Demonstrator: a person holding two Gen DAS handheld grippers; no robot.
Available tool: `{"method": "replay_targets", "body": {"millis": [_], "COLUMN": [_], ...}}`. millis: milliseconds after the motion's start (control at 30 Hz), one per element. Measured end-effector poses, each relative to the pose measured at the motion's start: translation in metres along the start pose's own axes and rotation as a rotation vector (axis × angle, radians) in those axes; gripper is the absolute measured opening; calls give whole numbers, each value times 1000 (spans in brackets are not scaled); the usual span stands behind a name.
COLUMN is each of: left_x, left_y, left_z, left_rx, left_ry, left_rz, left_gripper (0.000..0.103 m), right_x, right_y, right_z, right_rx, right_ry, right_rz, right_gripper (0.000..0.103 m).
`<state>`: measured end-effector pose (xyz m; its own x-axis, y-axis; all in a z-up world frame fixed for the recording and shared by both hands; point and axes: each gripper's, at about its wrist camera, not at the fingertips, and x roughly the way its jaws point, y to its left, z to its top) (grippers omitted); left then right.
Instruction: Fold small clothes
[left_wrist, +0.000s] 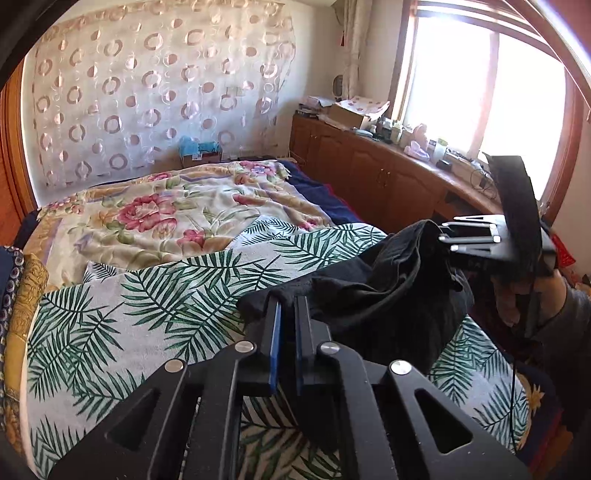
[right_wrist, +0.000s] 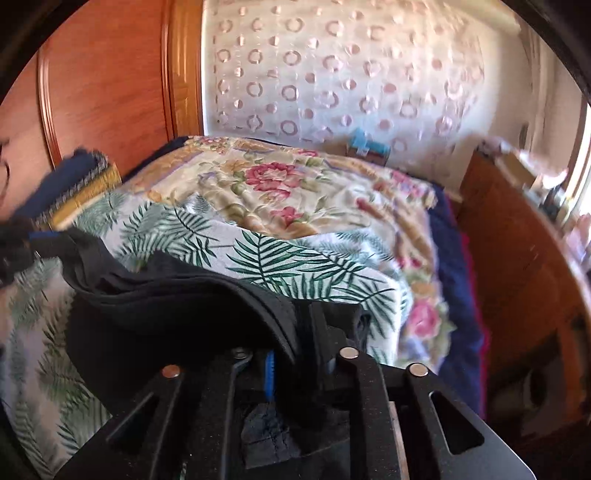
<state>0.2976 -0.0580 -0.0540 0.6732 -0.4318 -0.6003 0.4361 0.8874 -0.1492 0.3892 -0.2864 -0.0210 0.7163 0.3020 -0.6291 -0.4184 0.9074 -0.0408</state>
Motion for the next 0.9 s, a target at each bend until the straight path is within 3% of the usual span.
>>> {"method": "replay_targets", "body": {"millis": [67, 167, 200, 300, 533, 667, 800, 900], "left_x": [-2, -5, -5, 3, 18, 22, 32, 43], "left_y": [1, 1, 0, -3, -3, -4, 2, 6], "left_z": [-1, -2, -4, -7, -15, -17, -17, -14], "left_rx": [-3, 0, 5, 22, 20, 31, 18, 3], "left_ry": [-16, -23, -24, 11, 69, 82, 111, 136], "left_rz": [-15, -29, -29, -23, -21, -20, -18, -19], "left_gripper": [48, 59, 61, 61, 61, 61, 61, 61], "right_x": [0, 0, 0, 1, -25, -47, -49, -44], "right_y": [-12, -21, -22, -26, -32, -27, -25, -31], "right_z": [4, 8, 8, 11, 16, 1, -26, -41], "right_rx": [47, 51, 56, 92, 79, 89, 93, 104], "right_ry": [-3, -4, -4, 9, -67, -70, -4, 40], "right_rz": [33, 18, 7, -13, -257, -187, -115, -114], "right_gripper": [25, 41, 47, 51, 52, 52, 52, 52]}}
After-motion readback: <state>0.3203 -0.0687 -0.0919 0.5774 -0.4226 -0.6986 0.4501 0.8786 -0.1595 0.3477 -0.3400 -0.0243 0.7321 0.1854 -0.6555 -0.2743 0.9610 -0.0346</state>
